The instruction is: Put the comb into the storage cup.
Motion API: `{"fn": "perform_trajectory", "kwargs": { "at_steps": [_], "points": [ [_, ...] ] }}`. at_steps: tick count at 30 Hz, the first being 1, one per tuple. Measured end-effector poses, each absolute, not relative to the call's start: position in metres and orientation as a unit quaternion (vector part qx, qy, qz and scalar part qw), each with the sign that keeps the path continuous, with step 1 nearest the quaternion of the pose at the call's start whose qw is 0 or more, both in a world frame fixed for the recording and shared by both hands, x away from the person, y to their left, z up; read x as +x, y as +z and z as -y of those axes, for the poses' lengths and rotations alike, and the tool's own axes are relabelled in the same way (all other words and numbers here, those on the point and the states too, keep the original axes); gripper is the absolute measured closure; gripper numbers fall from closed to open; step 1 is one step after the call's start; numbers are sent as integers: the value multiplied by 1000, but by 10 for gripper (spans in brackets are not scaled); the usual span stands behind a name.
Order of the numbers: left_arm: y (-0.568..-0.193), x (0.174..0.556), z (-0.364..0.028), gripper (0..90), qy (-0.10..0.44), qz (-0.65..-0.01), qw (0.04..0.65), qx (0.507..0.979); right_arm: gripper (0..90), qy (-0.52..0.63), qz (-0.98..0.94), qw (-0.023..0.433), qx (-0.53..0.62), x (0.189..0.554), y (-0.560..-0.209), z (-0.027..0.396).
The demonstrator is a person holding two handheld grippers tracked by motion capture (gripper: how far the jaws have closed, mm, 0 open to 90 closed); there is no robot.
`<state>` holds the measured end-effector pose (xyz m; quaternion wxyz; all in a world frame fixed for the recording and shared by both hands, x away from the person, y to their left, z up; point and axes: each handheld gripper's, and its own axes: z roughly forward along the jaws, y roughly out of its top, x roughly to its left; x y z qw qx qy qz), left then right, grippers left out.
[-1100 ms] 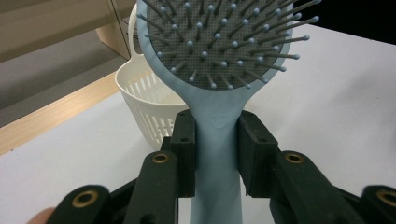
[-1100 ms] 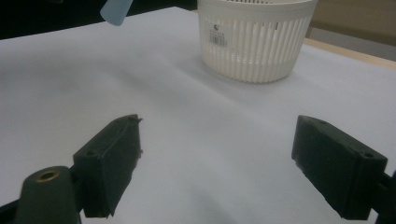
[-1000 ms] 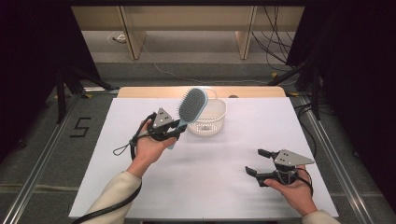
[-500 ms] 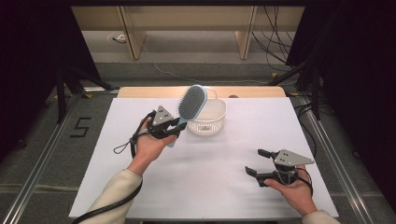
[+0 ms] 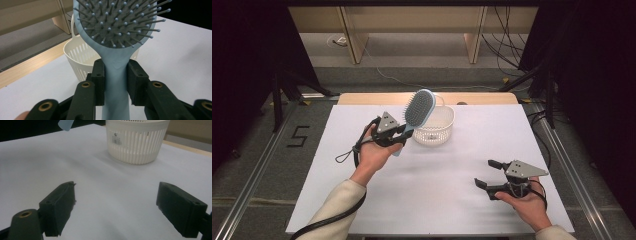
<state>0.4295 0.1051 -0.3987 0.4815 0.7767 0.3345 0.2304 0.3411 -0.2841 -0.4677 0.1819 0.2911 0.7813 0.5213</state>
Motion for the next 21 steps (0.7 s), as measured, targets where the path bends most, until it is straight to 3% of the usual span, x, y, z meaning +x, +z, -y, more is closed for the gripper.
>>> {"fn": "perform_trajectory", "kwargs": {
  "at_steps": [21],
  "points": [
    [-397, 434, -104, 698, 229, -335, 485, 774, 165, 521, -781, 183, 290, 341, -467, 284]
  ]
}}
